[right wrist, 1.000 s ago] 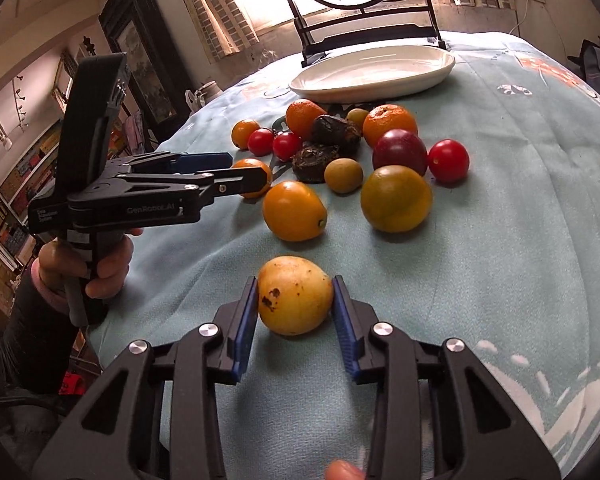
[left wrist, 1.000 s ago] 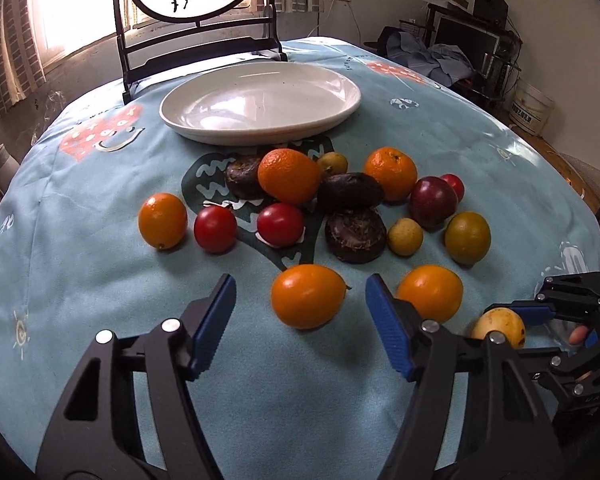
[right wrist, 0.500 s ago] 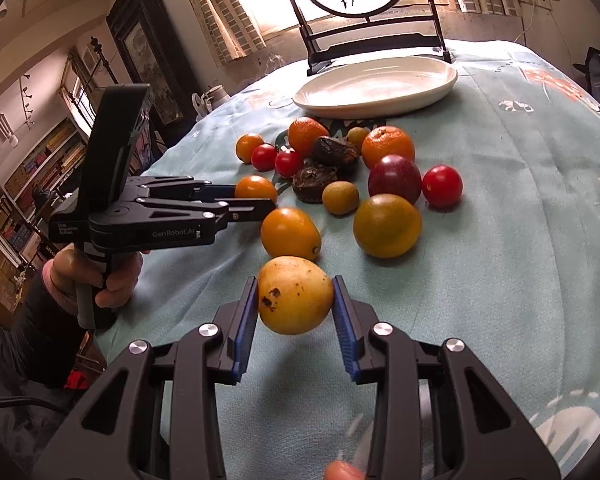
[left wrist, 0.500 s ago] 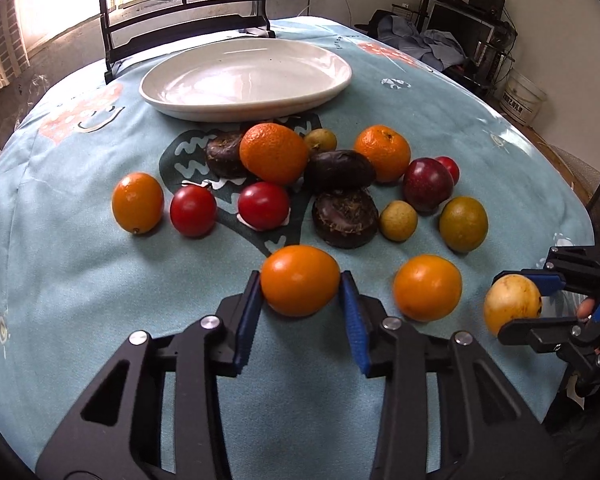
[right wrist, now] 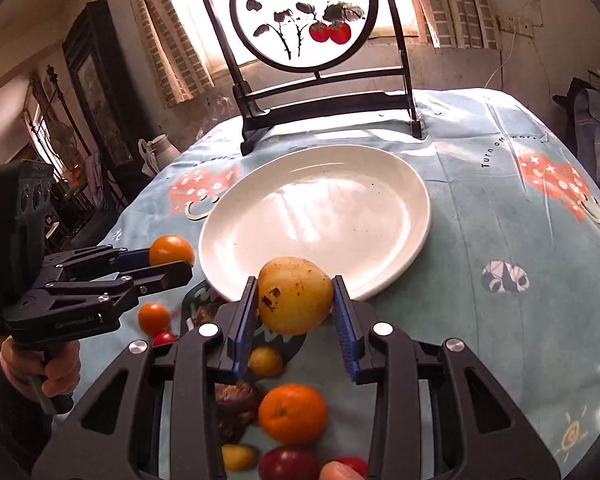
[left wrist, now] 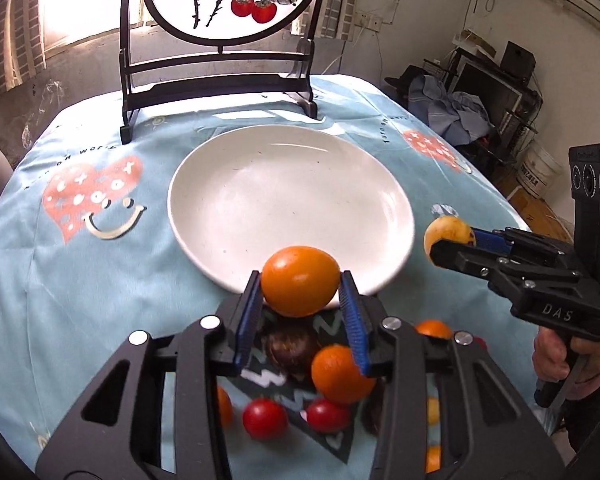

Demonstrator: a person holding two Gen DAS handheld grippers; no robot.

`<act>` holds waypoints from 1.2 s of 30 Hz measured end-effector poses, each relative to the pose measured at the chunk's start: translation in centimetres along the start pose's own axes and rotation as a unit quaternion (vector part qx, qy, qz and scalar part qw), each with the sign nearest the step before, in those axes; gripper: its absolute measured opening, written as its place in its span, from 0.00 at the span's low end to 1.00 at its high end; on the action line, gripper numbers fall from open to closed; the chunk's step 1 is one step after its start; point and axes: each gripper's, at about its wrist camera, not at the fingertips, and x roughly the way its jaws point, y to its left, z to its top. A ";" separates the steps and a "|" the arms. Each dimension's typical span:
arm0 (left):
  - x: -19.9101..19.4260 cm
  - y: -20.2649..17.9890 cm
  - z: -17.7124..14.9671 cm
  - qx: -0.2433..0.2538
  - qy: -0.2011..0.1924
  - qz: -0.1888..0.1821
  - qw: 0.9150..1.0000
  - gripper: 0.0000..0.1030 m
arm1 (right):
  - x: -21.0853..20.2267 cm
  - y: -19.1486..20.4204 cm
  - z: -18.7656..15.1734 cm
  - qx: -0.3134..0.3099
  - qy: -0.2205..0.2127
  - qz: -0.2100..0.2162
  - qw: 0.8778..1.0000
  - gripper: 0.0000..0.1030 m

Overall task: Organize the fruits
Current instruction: 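Carry both fruits onto the white plate and open both grippers, then grasp the olive-green fruit with the right gripper while the left gripper grasps an orange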

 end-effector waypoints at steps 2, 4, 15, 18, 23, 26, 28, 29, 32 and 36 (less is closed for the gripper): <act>2.2 0.5 1.6 -0.005 0.016 0.010 1.000 0.38 | 2.7 -0.3 1.3 -0.002 0.024 -0.017 1.000 0.36; 4.3 1.0 2.7 -0.009 0.032 0.018 0.999 0.38 | 4.8 -0.5 1.7 -0.010 0.046 -0.038 0.998 0.36; 8.8 2.5 2.5 -0.019 0.074 0.040 0.996 0.39 | 9.0 -0.1 2.0 -0.032 0.085 -0.045 0.995 0.37; 8.8 2.2 2.4 -0.018 0.073 0.048 0.996 0.44 | 9.3 -0.1 2.0 -0.030 0.090 -0.044 0.994 0.41; 4.9 1.9 2.3 -0.018 0.032 0.075 0.997 0.79 | 5.7 0.1 1.9 -0.018 0.060 -0.043 0.997 0.48; 0.7 1.6 1.0 -0.018 -0.001 0.082 0.996 0.90 | 0.6 0.7 0.2 -0.020 0.011 -0.038 0.999 0.58; -2.0 1.4 -0.8 -0.030 -0.019 0.091 0.995 0.95 | -2.6 1.1 -2.1 -0.022 -0.013 -0.049 0.998 0.61; -3.2 1.4 -2.0 -0.038 -0.025 0.087 0.995 0.96 | -3.9 1.2 -3.4 -0.021 -0.020 -0.053 0.998 0.61; -5.4 0.9 -6.4 -0.059 -0.030 0.063 0.996 0.97 | -6.6 1.4 -8.0 -0.006 -0.021 -0.056 0.998 0.61; -6.3 -0.8 -11.8 -0.062 -0.009 0.059 0.996 0.97 | -7.9 2.4 -12.4 -0.001 -0.005 -0.042 0.999 0.61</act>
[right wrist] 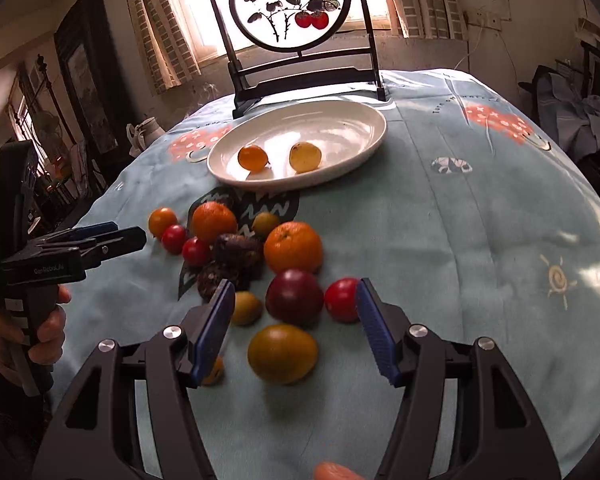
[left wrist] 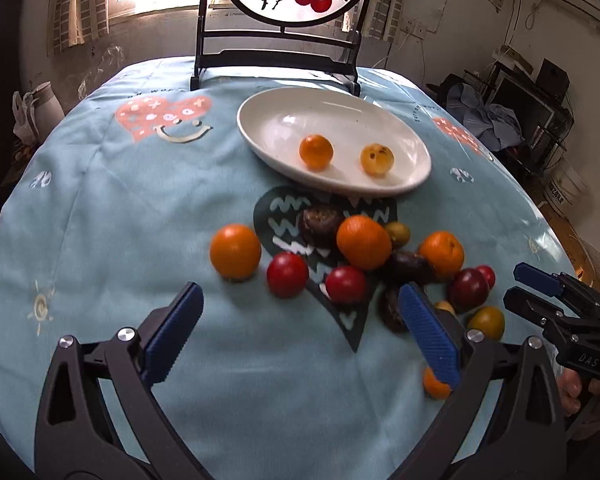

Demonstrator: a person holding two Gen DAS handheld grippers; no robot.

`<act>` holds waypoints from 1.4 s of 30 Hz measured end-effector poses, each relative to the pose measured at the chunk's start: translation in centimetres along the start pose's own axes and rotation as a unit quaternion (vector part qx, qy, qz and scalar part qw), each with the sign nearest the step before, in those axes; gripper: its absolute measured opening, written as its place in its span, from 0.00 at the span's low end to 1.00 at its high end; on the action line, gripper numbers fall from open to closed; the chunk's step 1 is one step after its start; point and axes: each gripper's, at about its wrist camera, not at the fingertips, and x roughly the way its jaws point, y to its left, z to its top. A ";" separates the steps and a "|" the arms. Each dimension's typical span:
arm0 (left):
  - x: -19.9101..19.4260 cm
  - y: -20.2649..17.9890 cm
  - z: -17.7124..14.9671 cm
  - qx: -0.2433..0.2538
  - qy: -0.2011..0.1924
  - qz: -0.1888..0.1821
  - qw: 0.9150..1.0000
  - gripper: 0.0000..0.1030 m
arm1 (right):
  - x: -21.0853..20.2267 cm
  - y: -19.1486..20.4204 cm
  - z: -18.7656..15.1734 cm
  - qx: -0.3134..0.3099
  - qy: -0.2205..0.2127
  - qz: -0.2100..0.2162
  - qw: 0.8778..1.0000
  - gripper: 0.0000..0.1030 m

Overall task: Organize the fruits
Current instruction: 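Grasp the olive-green fruit with the right gripper while the left gripper grasps an orange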

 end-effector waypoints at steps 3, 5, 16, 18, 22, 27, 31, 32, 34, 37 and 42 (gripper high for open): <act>-1.0 -1.0 -3.0 0.003 0.000 -0.010 1.000 0.97 | 0.1 1.0 -1.6 -0.022 0.010 -0.007 1.000 0.61; -1.5 -1.4 -4.3 0.003 -0.005 -0.018 1.000 0.97 | 0.5 1.3 -2.2 -0.028 0.015 -0.014 0.999 0.61; -1.7 -1.9 -6.0 0.009 -0.018 -0.024 0.999 0.97 | 2.2 1.3 -2.3 -0.014 0.039 -0.015 0.999 0.61; -1.7 -1.9 -6.0 0.010 -0.022 -0.025 0.999 0.97 | 2.4 1.2 -2.3 -0.012 0.044 -0.016 0.999 0.58; -1.6 -2.0 -5.9 0.014 -0.021 -0.023 0.999 0.97 | 2.7 1.3 -2.3 -0.013 0.052 -0.020 0.998 0.52; -1.6 -2.1 -5.9 0.018 -0.022 -0.025 0.999 0.97 | 3.0 1.1 -2.3 -0.010 0.061 -0.020 0.998 0.47; -1.7 -2.3 -6.0 0.023 -0.024 -0.024 0.999 0.97 | 2.6 0.7 -2.4 0.002 0.050 -0.008 0.999 0.42; -1.7 -2.4 -6.1 0.026 -0.025 -0.026 0.999 0.97 | 2.2 0.4 -2.4 0.010 0.040 -0.002 0.999 0.42; -1.8 -3.0 -6.1 0.039 -0.027 -0.032 0.998 0.97 | 1.4 -0.3 -2.5 0.032 0.019 0.009 0.999 0.42; -1.9 -4.9 -6.3 0.084 -0.032 -0.046 0.995 0.96 | 0.6 -1.4 -2.6 0.063 -0.002 0.020 0.998 0.42; -1.3 -8.3 -6.5 0.139 -0.021 -0.072 0.987 0.82 | 0.6 -1.3 -2.4 0.064 -0.004 0.026 0.998 0.42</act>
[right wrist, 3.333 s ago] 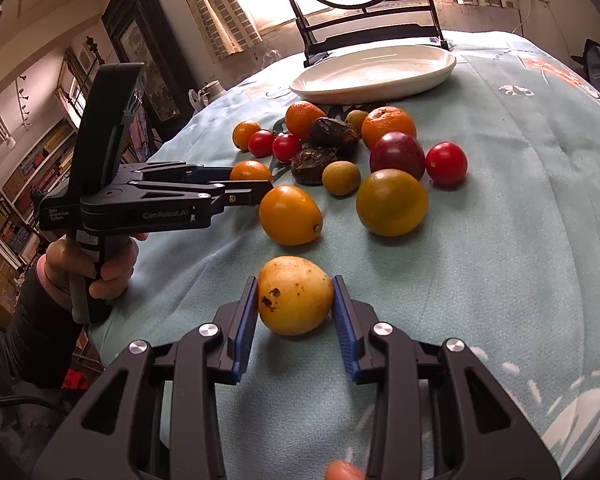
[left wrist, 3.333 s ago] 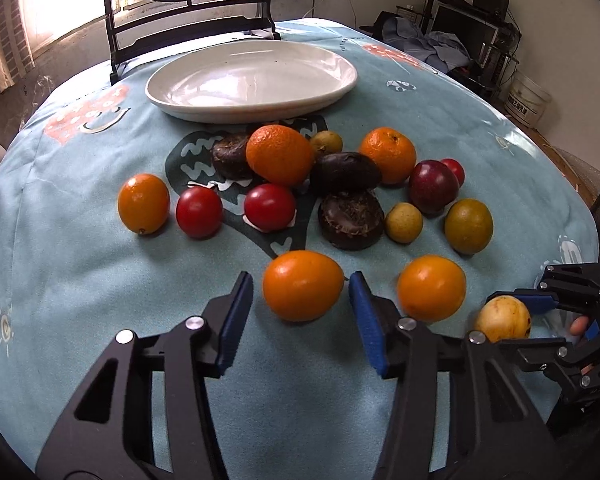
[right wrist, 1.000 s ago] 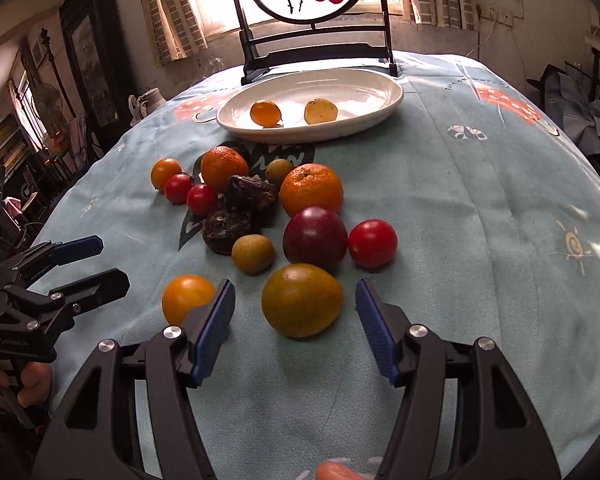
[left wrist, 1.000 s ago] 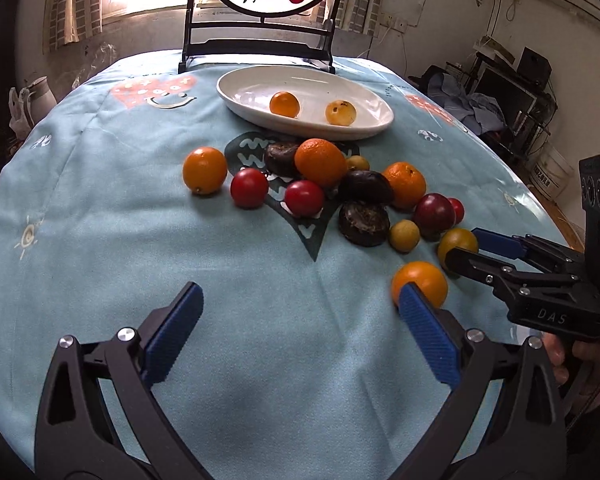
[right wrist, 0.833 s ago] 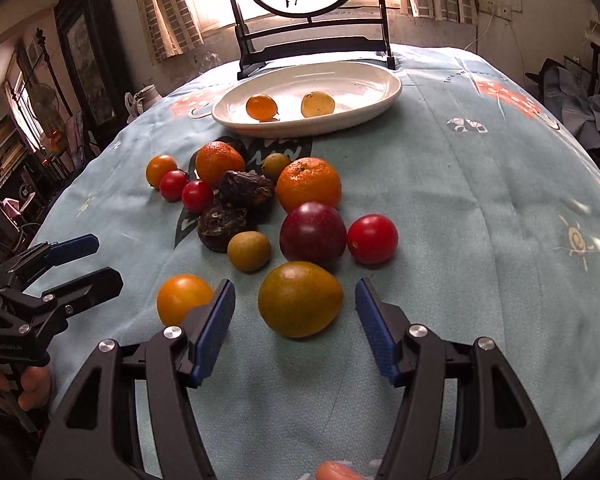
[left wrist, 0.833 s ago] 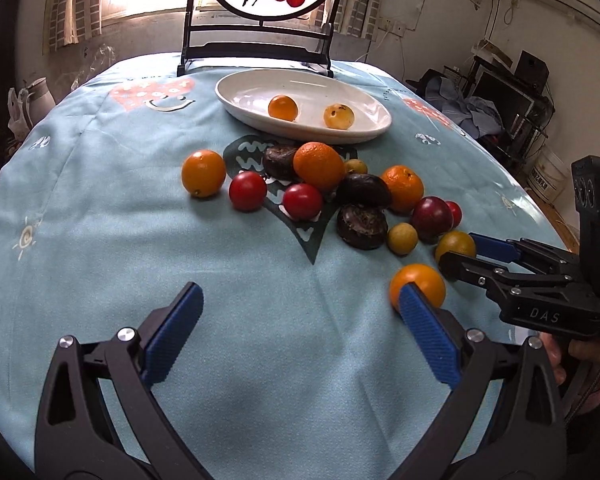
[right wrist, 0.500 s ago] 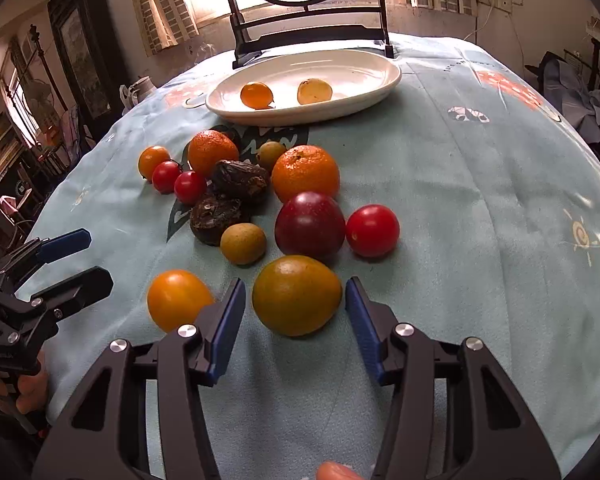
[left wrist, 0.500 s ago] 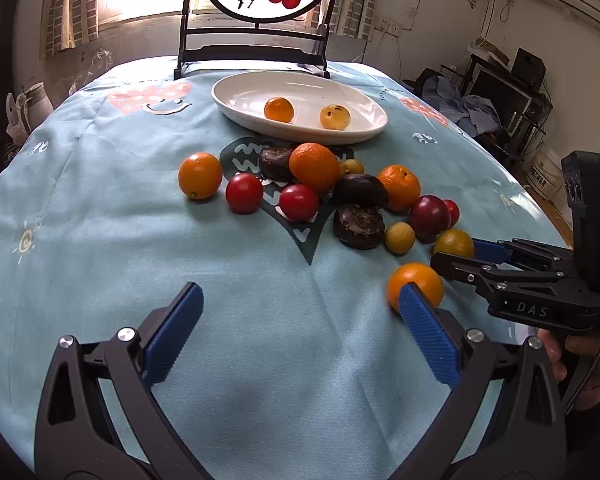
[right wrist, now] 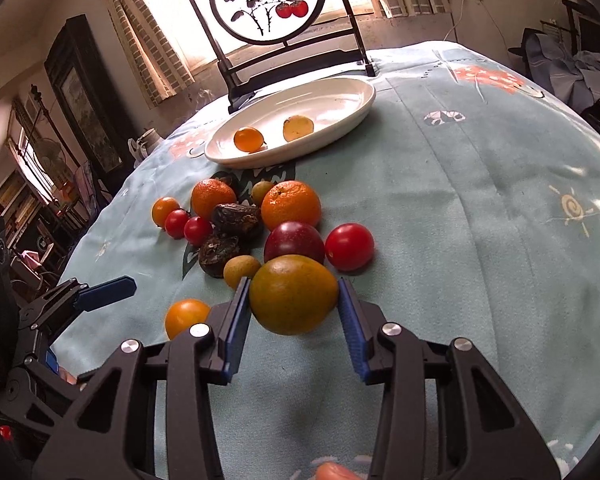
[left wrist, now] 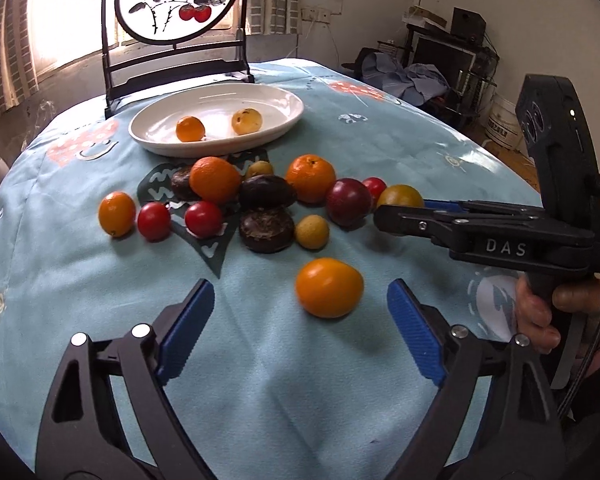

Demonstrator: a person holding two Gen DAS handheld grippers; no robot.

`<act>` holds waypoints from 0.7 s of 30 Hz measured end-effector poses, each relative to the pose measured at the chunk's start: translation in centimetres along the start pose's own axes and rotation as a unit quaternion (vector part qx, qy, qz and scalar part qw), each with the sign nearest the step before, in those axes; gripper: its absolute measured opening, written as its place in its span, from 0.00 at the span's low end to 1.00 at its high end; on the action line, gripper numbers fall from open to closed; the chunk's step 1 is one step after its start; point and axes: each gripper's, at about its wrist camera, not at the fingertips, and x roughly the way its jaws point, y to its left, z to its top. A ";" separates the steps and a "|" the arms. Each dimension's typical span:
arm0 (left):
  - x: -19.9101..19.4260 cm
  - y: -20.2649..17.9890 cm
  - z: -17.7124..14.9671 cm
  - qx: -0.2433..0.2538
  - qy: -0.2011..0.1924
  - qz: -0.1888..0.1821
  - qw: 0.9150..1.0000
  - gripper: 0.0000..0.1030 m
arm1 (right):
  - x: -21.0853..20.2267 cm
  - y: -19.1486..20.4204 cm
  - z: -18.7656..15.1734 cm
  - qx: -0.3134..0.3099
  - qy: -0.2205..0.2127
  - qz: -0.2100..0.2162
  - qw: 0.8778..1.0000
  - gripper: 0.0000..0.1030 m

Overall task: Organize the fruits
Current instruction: 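Grasp the olive-green fruit with the right gripper while the left gripper grasps an orange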

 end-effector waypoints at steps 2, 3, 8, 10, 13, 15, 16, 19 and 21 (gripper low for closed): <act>0.7 -0.7 0.2 0.010 0.010 -0.003 1.000 0.76 | -0.1 -0.1 0.0 0.004 -0.002 0.001 1.000 0.42; 1.0 -0.8 0.4 0.011 0.015 -0.005 1.000 0.73 | -0.1 -0.1 0.0 0.005 -0.002 0.002 1.000 0.42; 2.1 -1.2 0.8 0.006 0.035 -0.014 0.999 0.69 | 0.0 -0.4 0.0 0.008 0.000 0.008 1.000 0.42; 2.4 -1.2 0.9 0.005 0.039 -0.017 0.999 0.68 | 0.0 -0.4 0.0 0.010 0.000 0.010 1.000 0.42; 3.1 -1.2 0.9 0.002 0.054 -0.021 0.998 0.53 | 0.0 -0.5 0.0 0.012 0.001 0.012 1.000 0.42; 3.5 -1.2 0.8 0.001 0.063 -0.021 0.998 0.47 | 0.0 -0.5 0.0 0.012 0.000 0.013 1.000 0.42; 3.6 -1.2 0.9 0.000 0.065 -0.021 0.998 0.46 | 0.0 -0.5 0.0 0.012 -0.001 0.014 1.000 0.42; 3.6 -1.3 0.7 0.000 0.065 -0.020 0.998 0.44 | -0.1 -0.5 -0.1 0.013 -0.002 0.016 1.000 0.42; 3.6 -1.2 0.7 -0.002 0.065 -0.021 0.998 0.42 | 0.0 -0.5 -0.1 0.012 -0.001 0.016 1.000 0.42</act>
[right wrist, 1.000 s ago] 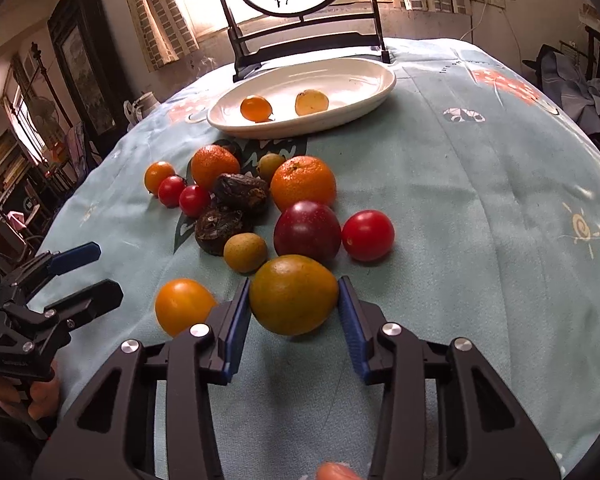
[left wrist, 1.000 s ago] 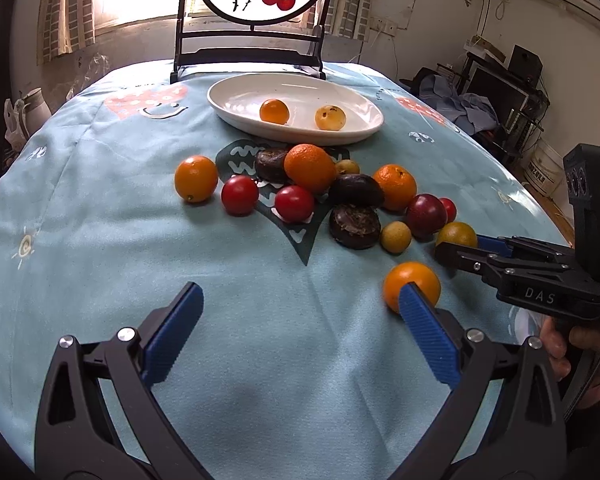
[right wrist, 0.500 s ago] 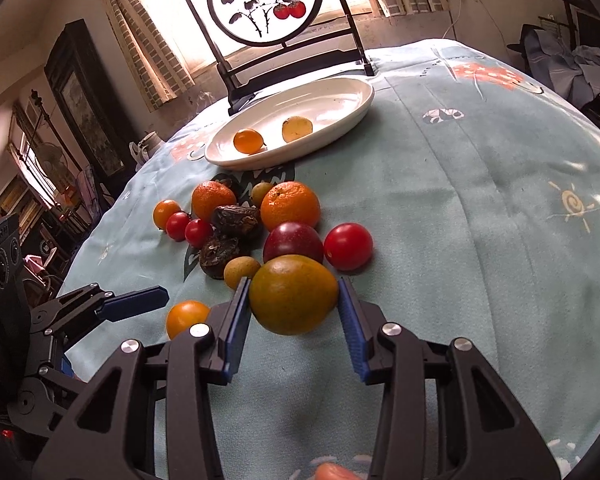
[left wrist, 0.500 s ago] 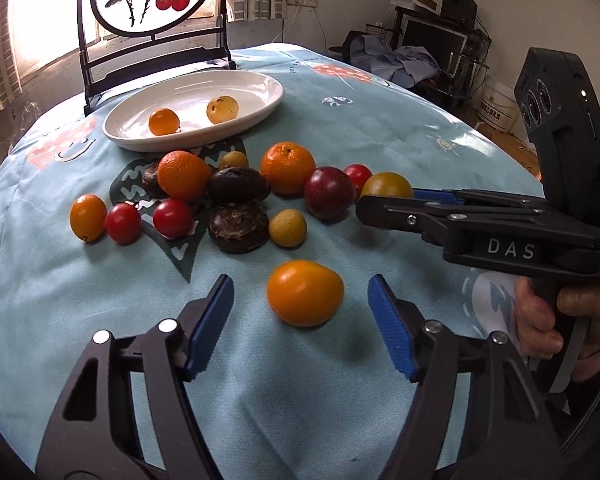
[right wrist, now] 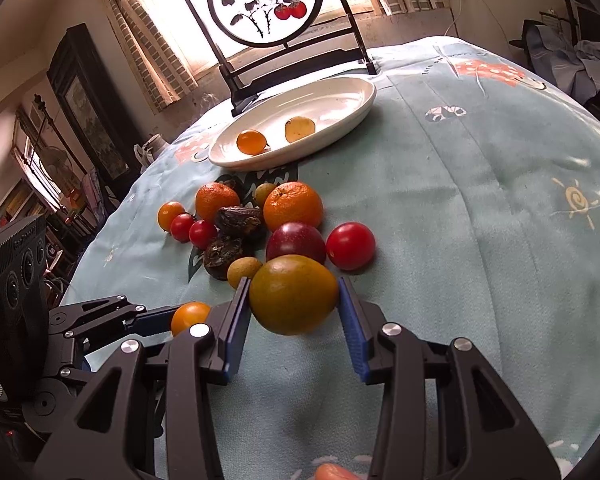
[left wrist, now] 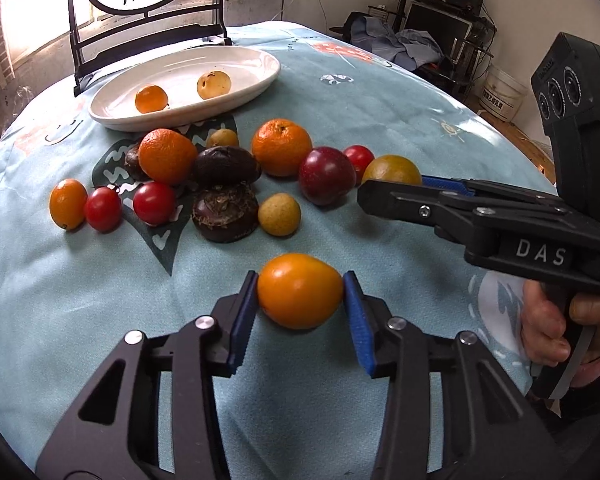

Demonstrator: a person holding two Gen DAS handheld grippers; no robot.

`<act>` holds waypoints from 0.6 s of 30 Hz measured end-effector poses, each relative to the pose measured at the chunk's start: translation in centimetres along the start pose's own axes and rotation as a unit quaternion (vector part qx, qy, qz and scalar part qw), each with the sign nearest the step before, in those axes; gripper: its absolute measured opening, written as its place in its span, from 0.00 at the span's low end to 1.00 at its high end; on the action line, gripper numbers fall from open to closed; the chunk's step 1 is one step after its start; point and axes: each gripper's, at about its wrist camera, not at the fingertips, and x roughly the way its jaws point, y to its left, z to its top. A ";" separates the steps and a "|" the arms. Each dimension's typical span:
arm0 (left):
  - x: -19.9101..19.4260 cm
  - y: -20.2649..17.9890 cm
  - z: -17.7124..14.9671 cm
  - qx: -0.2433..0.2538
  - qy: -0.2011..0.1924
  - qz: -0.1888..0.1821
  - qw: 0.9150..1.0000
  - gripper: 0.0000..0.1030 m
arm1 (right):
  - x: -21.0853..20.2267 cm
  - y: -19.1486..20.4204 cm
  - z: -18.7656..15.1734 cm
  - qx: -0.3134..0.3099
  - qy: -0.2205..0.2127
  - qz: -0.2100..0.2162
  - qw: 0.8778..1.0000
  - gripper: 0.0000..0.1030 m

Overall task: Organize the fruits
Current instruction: 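Grasp the olive-green fruit with the right gripper while the left gripper grasps an orange, then carry both fruits onto the white plate and open both grippers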

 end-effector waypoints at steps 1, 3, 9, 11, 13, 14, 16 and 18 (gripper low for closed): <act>0.0 0.0 0.0 -0.001 0.000 -0.001 1.000 0.42 | 0.0 0.0 0.0 0.000 0.000 0.000 1.000 0.42; 0.0 0.1 0.0 0.000 0.000 0.000 1.000 0.42 | 0.0 0.0 0.0 0.000 -0.001 0.001 1.000 0.42; -0.2 0.8 0.0 -0.020 -0.003 -0.019 1.000 0.42 | -0.1 0.1 0.0 -0.001 -0.001 0.001 1.000 0.42; -0.5 1.4 0.0 -0.035 -0.007 -0.030 0.999 0.42 | -0.2 0.2 0.0 -0.005 -0.004 0.003 1.000 0.42; -1.1 2.1 0.2 -0.045 -0.013 -0.038 0.998 0.42 | -0.4 0.6 0.0 -0.015 -0.008 0.001 1.000 0.42; -1.6 2.5 0.4 -0.048 -0.018 -0.041 0.998 0.42 | -0.4 0.7 0.0 -0.020 -0.007 0.002 1.000 0.42; -2.4 3.6 1.0 -0.055 -0.027 -0.047 0.997 0.42 | -0.4 1.0 0.4 -0.023 -0.002 0.014 1.000 0.42; -3.2 4.9 2.1 -0.061 -0.036 -0.047 0.996 0.42 | -0.3 0.9 1.5 -0.011 0.003 0.037 0.999 0.42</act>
